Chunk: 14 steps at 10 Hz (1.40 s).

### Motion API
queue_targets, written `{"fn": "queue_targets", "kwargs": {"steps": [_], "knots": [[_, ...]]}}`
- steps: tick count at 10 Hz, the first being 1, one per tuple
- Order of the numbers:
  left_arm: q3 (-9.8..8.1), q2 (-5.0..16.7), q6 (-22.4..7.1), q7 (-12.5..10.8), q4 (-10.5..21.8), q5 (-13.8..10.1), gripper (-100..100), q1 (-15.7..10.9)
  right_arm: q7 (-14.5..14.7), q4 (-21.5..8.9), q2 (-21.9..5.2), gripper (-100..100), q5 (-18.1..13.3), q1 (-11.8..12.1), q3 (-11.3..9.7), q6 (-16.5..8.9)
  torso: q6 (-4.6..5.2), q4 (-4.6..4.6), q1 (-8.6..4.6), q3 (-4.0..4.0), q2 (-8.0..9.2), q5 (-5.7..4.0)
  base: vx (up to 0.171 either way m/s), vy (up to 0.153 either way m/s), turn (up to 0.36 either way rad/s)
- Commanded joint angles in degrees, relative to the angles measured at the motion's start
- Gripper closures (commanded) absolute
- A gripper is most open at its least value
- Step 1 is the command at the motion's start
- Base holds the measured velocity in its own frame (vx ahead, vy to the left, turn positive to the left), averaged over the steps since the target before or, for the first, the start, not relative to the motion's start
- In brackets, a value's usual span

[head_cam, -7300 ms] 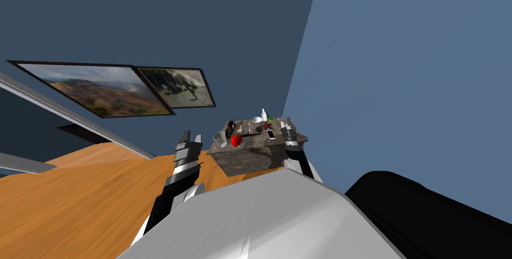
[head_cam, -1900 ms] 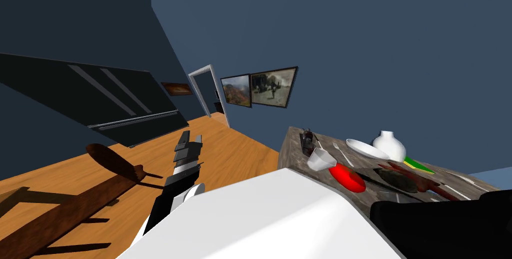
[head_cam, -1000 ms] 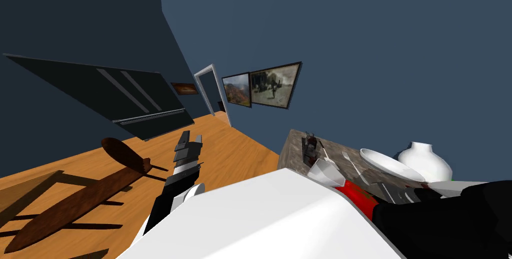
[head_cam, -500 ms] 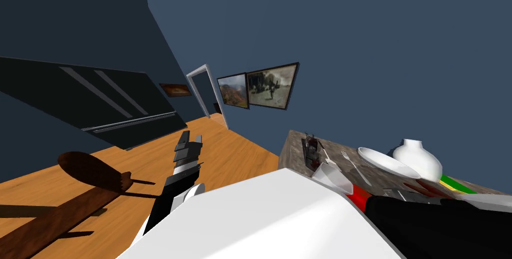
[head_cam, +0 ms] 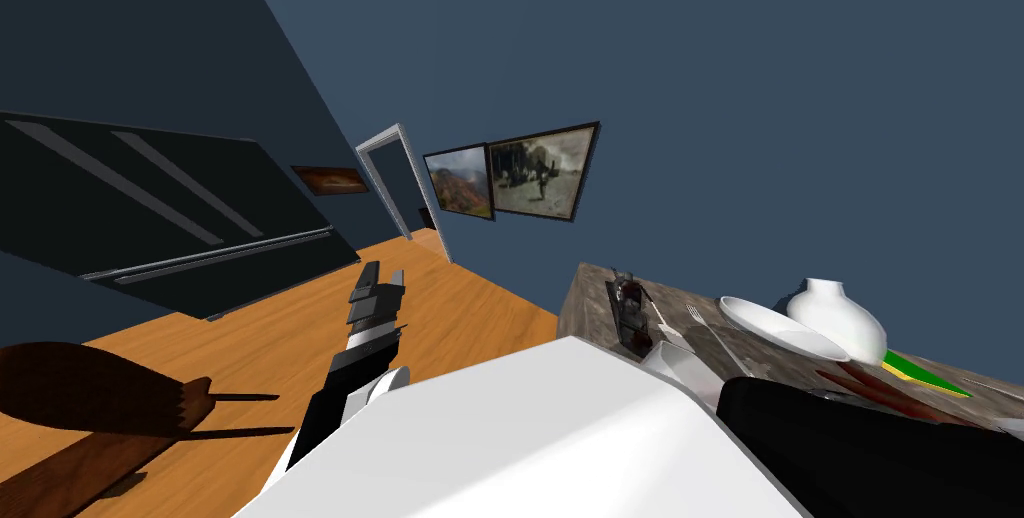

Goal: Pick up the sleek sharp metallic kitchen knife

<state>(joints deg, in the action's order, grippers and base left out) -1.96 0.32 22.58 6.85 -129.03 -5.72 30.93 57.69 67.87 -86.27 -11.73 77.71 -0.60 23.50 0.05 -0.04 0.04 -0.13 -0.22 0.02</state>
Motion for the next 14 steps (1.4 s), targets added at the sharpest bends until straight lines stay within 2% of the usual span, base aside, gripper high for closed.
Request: {"fn": "queue_targets", "kwargs": {"steps": [1,2,3,4,5,6,8,9,10,11,12,13,14], "knots": [[0.00,0.0,0.0,0.0,0.0,0.0,0,0.0,2.9,-2.9,1.8,-100,0.2,-2.9,-2.7,2.7,0.00,0.00,0.00,0.00,0.00,0.00,0.129,0.010,-0.108],[0.00,0.0,0.0,0.0,0.0,0.0,0,0.0,3.7,-4.7,1.8,-100,0.2,-4.1,-2.7,2.7,0.04,0.00,0.01,-0.01,-0.03,-0.01,0.115,0.006,-0.059],[0.00,0.0,0.0,0.0,0.0,0.0,0,0.0,5.7,-6.8,3.4,-100,0.2,-6.5,-5.4,5.2,0.00,0.00,-0.01,0.00,0.01,0.00,0.126,0.008,-0.129],[0.00,0.0,0.0,0.0,0.0,0.0,0,0.0,6.5,-8.2,3.4,-100,0.2,-7.7,-5.4,5.2,0.05,0.01,0.00,0.00,-0.01,-0.01,0.112,0.004,-0.073],[0.00,0.0,0.0,0.0,0.0,0.0,0,0.0,6.5,-8.9,3.4,-100,0.2,-7.7,-5.4,5.2,-0.01,0.00,-0.02,0.01,0.02,0.00,0.054,0.000,0.027],[0.00,0.0,0.0,0.0,0.0,0.0,0,0.0,9.1,-11.3,5.1,-100,0.3,-10.5,-8.2,7.8,-0.02,0.03,-0.04,0.08,0.16,-0.01,0.093,0.005,-0.102],[0.00,0.0,0.0,0.0,0.0,0.0,0,0.0,9.4,-12.8,5.1,-100,0.3,-11.3,-8.2,7.8,0.00,0.02,0.01,0.06,0.12,0.00,0.070,0.016,-0.040],[0.00,0.0,0.0,0.0,0.0,0.0,0,0.0,12.1,-15.0,6.7,-100,0.4,-13.7,-10.8,10.3,-0.01,0.04,0.01,0.12,0.23,0.01,0.088,0.011,-0.136],[0.00,0.0,0.0,0.0,0.0,0.0,0,0.0,12.2,-16.7,6.7,-100,0.4,-14.9,-10.9,10.3,0.06,0.05,0.00,0.10,0.16,-0.01,0.099,0.023,-0.072],[0.00,0.0,0.0,0.0,0.0,0.0,0,0.0,14.6,-18.7,8.3,-100,0.5,-17.0,-13.4,12.9,-0.01,0.03,0.02,0.07,0.12,0.00,0.135,0.027,-0.119],[0.00,0.0,0.0,0.0,0.0,0.0,0,0.0,15.0,-20.6,8.3,-100,0.5,-18.5,-13.6,12.9,0.04,0.01,0.05,0.01,0.00,0.00,0.113,0.029,-0.071],[0.00,0.0,0.0,0.0,0.0,0.0,0,0.0,14.4,-19.6,8.2,-100,0.4,-17.7,-13.3,12.5,-0.03,0.00,0.05,0.01,0.02,0.02,0.038,0.013,-0.001],[0.00,0.0,0.0,0.0,0.0,0.0,0,0.0,14.6,-19.8,8.2,100,0.4,-17.8,-13.4,12.7,-0.02,0.03,0.00,0.11,0.21,0.01,0.008,0.002,0.002]]}}
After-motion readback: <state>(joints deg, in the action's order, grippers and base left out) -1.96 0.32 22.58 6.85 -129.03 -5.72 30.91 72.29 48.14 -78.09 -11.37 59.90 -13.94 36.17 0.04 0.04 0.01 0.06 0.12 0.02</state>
